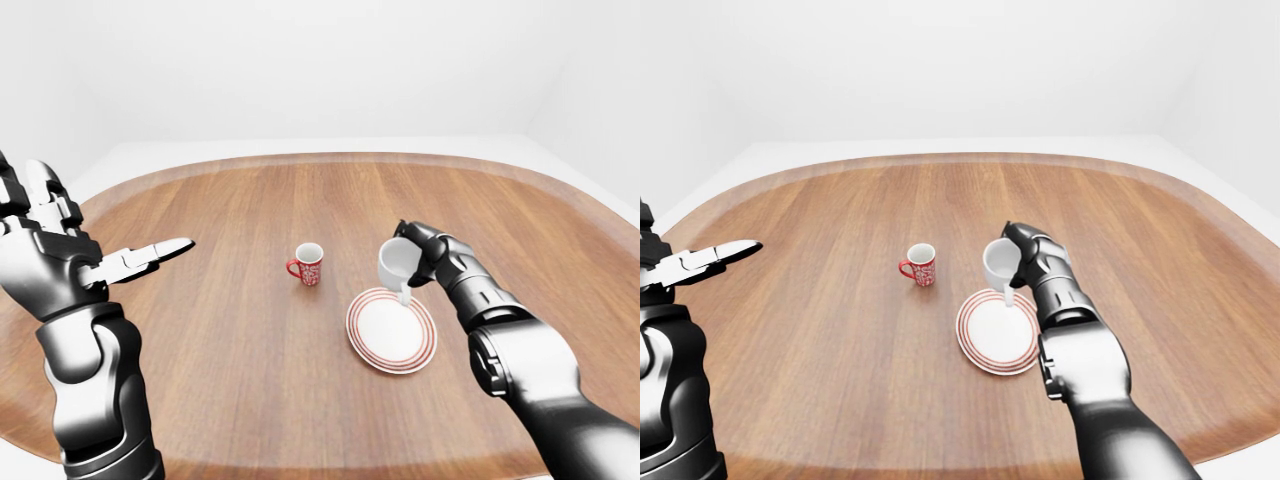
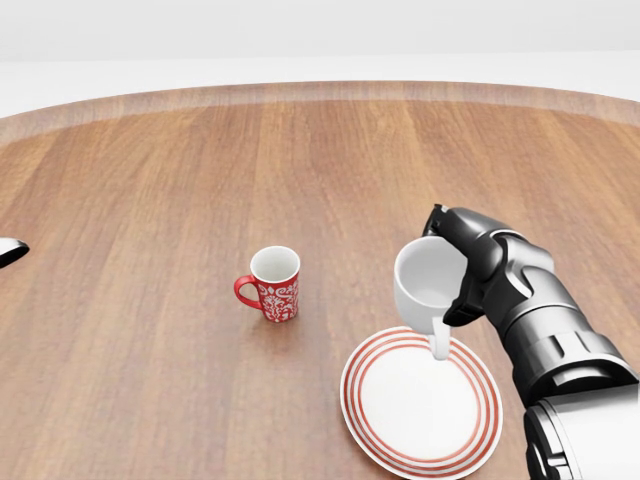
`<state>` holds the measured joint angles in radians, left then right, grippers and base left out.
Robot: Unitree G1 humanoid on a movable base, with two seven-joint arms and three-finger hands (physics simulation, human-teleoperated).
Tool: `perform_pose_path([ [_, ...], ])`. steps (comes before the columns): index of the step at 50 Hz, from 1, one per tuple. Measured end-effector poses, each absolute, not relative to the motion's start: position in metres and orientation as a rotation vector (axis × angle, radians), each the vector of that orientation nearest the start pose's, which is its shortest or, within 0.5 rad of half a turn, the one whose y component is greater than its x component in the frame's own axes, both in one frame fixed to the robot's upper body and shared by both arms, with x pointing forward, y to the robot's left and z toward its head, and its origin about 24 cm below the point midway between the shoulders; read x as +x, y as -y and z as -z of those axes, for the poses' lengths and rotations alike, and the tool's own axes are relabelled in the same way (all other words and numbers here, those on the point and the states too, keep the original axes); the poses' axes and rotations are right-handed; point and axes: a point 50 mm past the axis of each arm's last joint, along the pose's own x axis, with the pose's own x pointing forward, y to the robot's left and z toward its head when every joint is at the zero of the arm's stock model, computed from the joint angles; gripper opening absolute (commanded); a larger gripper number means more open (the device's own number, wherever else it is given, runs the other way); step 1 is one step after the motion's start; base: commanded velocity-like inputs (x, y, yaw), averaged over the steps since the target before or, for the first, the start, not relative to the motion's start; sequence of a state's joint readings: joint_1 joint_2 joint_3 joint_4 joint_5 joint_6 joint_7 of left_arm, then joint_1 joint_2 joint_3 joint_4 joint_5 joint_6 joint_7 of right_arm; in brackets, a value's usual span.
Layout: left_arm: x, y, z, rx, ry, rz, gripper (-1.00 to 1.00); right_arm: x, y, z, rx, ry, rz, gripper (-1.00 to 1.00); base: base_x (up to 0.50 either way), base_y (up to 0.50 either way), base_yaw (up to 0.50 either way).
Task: Put the white mug on the plate.
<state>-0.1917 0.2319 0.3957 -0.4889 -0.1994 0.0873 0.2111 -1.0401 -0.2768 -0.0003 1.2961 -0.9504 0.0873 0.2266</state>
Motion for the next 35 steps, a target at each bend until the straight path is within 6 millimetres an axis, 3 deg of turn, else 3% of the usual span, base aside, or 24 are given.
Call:
perform_pose_path([
  [35,0.231,-0.252,-0.208,0.010,0.652,-0.441,1.00,0.373,0.189,-0.030,-1.125,-0.561,-0.236,-1.00,0.00,0.00,0.00],
])
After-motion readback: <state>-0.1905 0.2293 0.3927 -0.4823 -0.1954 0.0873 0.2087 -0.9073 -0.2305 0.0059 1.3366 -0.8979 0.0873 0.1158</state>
